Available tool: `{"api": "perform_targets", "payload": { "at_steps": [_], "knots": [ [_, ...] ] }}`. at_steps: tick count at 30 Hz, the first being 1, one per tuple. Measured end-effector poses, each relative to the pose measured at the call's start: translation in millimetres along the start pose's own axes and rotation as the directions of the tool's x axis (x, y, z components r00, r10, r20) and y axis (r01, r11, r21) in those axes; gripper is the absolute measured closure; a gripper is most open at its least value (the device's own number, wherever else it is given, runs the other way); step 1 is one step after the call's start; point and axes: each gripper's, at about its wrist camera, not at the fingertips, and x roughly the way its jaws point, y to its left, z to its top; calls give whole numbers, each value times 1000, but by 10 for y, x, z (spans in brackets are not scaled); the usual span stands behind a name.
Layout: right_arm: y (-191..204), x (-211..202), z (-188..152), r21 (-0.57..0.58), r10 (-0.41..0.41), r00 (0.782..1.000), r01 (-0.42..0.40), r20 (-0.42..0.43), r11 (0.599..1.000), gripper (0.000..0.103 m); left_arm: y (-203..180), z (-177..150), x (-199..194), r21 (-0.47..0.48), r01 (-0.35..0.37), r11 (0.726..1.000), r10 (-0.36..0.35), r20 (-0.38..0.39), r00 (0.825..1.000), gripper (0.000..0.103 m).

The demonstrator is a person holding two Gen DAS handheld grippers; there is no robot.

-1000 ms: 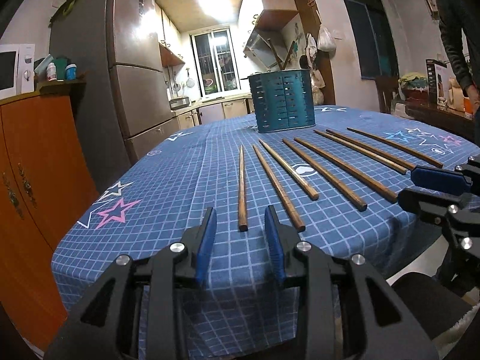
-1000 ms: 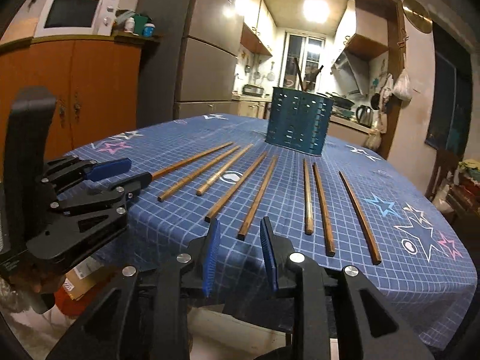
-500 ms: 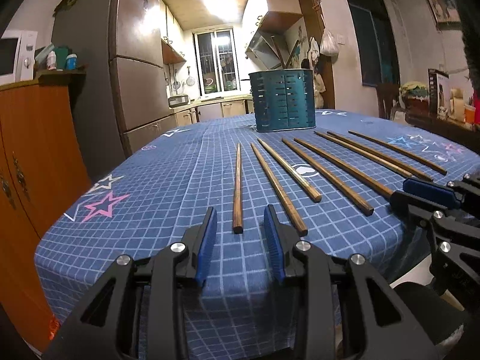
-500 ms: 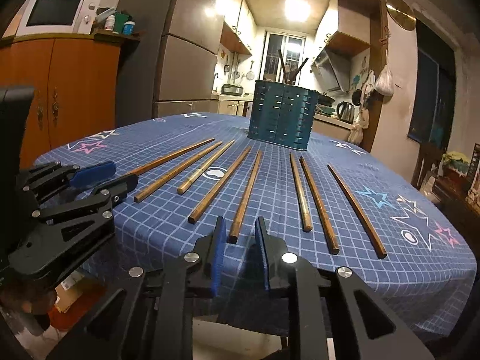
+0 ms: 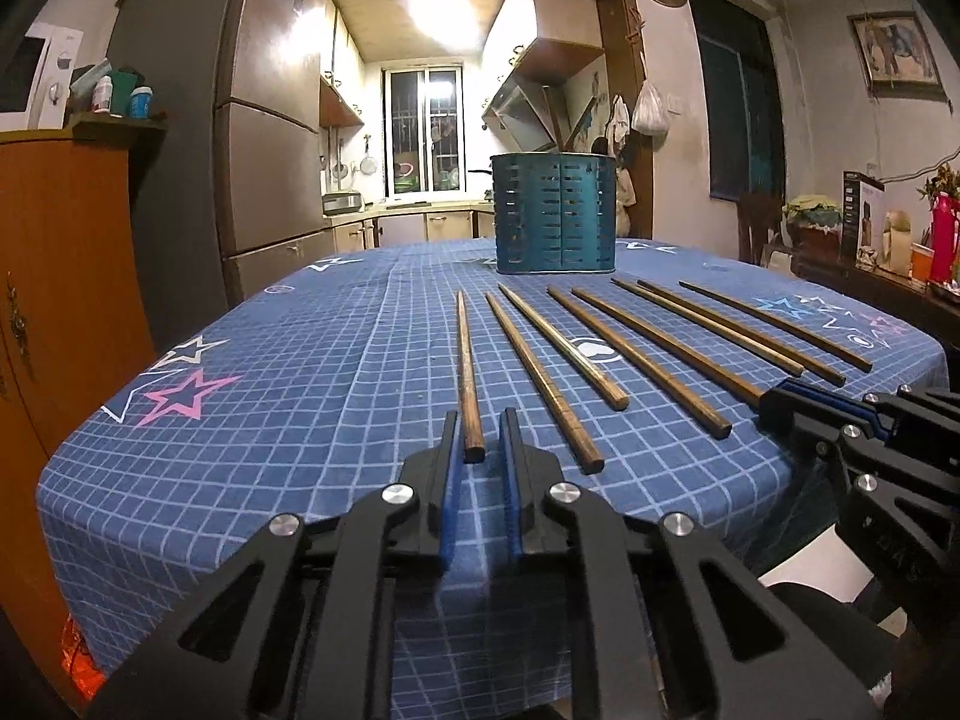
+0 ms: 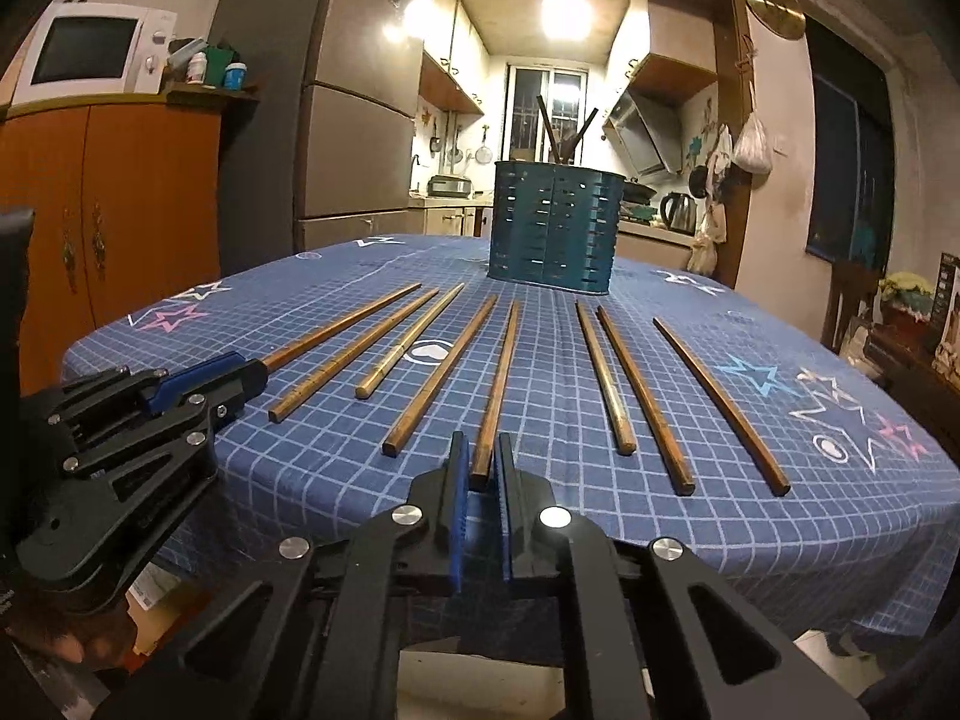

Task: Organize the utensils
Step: 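Lower both tools and close each on another wooden chopstick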

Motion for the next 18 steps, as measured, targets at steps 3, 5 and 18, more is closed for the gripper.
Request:
{"api": "perform_targets", "payload": {
  "at_steps": [3, 5, 18],
  "knots": [
    [3, 0, 5, 6, -1, 1000, 1, -5, 1000, 95, 31, 1, -1, -9, 4, 1000, -4, 3, 1000, 97],
    [-6, 1, 15, 11, 3, 1000, -3, -11, 1000, 95, 37, 7, -2, -10, 7, 1000, -7, 2, 1000, 98],
    [-155, -297, 194, 17, 28, 999, -28, 28, 999, 96, 144, 151, -210, -25, 11, 1000, -11, -18, 1000, 98]
  ]
}}
